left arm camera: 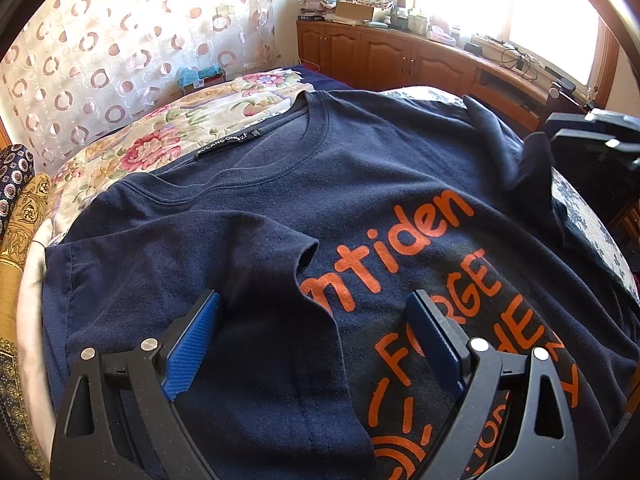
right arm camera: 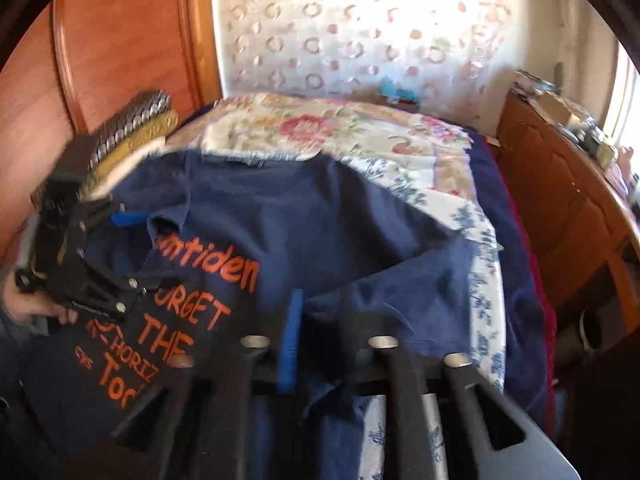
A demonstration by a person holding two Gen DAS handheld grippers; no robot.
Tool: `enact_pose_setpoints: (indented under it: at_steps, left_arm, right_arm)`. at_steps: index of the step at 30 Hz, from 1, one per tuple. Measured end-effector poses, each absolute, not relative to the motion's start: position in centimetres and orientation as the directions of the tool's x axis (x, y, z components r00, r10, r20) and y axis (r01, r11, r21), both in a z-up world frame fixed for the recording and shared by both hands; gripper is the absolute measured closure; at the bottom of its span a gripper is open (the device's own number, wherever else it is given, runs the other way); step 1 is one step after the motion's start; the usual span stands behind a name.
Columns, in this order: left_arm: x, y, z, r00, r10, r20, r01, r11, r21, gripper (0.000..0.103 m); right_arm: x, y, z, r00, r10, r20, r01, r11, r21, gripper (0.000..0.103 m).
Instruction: Fold small clothes
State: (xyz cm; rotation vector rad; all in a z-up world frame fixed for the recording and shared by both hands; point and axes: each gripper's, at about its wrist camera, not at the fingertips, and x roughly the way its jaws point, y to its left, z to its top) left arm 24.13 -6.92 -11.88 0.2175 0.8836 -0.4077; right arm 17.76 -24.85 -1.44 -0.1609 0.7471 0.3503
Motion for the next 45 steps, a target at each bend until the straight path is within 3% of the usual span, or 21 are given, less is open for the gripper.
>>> enact_pose_setpoints:
  at_steps: [6,11,22,30,32,34,35,45]
  left_arm:
    - [24.2,-7.4,-11.5,0.582,-0.217,-0.784,0.439,0.895,0.078,0.01]
    - [23.6,-7.0,-10.4,0.568,-0.316,-0.76,0.477,0.879,-0.009,0.01]
    - [22.0,-8.0,-8.9,0.595,-0.381,-0.708,0.533,0.846,-0.007,0.01]
    - [22.2,-7.4,-8.8,0.612,-0.36,-0.704,0.505,0.863,-0.003,0.01]
    - [22.5,-7.0,-8.8,0.62,-0.345,-0.705,0.486,0.874,-0.001,0.01]
    - [22.8,-6.5,-8.8,0.629,-0.329,-0.705,0.465,0.885,0.002,0.01]
    - [22.8,-6.3,-8.8,0.629,-0.33,-0.704,0.464,0.886,-0.001,0.01]
    - [23.1,-5.3,-9.1,0.636,-0.308,-0.708,0.426,0.904,-0.011,0.01]
  right_arm:
    - [17.3,-29.6,-1.0,0.73,0.141,-0.669,-0.237,0.97,-0.054,0.055]
    - [18.2,-32.4,-3.2,0.695,0.092,-0.713,-0.157,0.987,-0.026,0.055]
    - [21.6,-32.1,-5.2,0.644,0.12,-0.755,-0.169,0.986,0.013,0.055]
    - [22.6,-31.9,-6.5,0.606,0.121,-0.786,-0.183,0.983,0.01,0.055]
    - [22.9,-31.5,-6.7,0.603,0.115,-0.789,-0.195,0.981,-0.006,0.067]
    - [23.0,-31.2,-6.4,0.598,0.134,-0.79,-0.223,0.975,-0.004,0.095]
    - [23.1,-30.9,-6.1,0.603,0.127,-0.787,-0.231,0.973,-0.02,0.099]
    - [23.6,-26.6,-0.6,0.702,0.205,-0.682,-0.338,0.939,-0.066,0.1]
